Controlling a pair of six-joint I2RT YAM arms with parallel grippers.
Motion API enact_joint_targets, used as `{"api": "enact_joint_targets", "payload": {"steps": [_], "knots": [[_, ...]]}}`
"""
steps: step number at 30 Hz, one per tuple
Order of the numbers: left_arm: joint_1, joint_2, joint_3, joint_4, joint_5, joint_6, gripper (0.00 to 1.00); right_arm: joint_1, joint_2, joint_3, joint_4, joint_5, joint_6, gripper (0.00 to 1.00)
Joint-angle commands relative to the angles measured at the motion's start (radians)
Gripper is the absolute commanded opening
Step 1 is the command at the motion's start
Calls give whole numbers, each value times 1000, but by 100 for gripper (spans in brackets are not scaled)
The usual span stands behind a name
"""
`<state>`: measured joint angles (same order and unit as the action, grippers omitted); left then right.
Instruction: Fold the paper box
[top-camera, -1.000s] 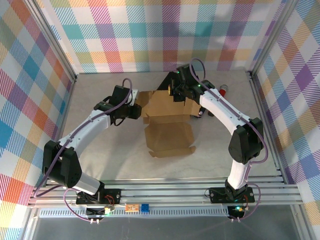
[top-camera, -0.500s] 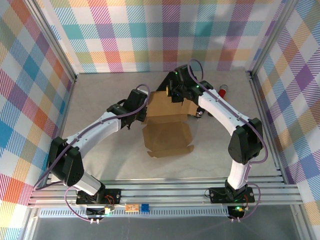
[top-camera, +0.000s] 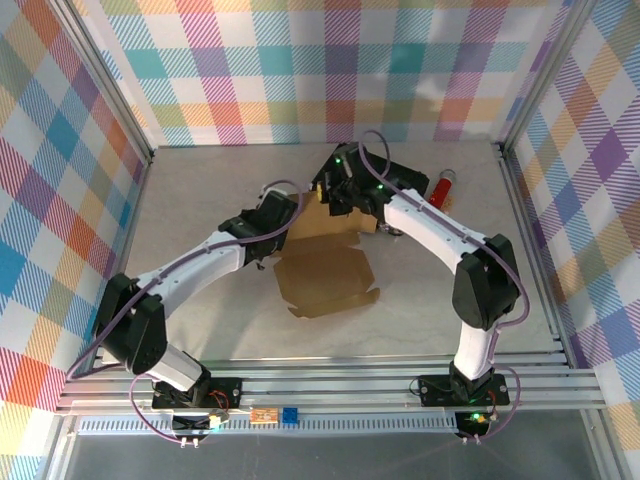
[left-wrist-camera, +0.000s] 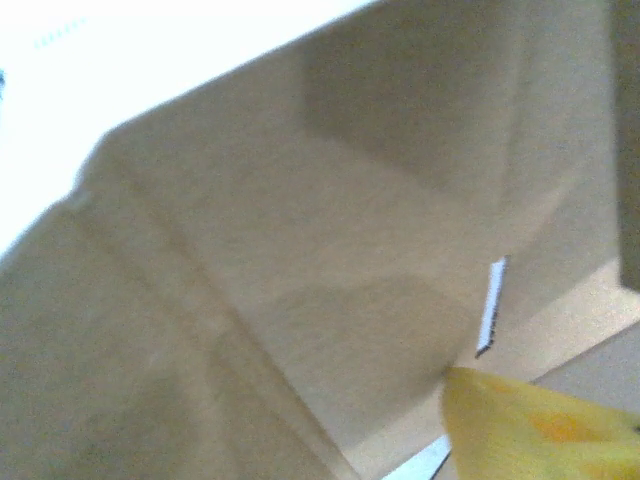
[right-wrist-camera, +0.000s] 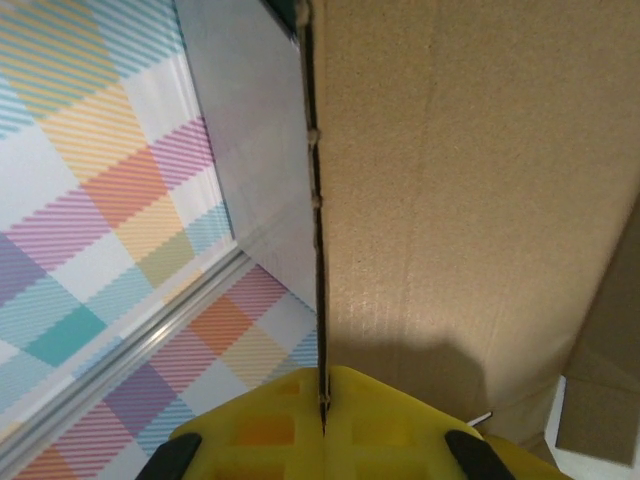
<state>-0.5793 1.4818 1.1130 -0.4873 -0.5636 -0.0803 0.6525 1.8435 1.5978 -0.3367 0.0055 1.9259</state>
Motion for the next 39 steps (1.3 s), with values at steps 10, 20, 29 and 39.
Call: {"api": "enact_joint_targets", "payload": {"steps": [10,20,29,39], "knots": [[367,-425,0,-143,509,-369,83,99,126,-42,464,48,-127,0],[576,-365,72,-288,740,-569,75,126,111,-297,1026,31,-237,0],[576,-336,-58,-143,945,-658,67,130,122,-485,1386,-39,-312,0],[552,-409,-178,-98,944,-401,51,122,141,-530,1410,-119,-319,0]]}}
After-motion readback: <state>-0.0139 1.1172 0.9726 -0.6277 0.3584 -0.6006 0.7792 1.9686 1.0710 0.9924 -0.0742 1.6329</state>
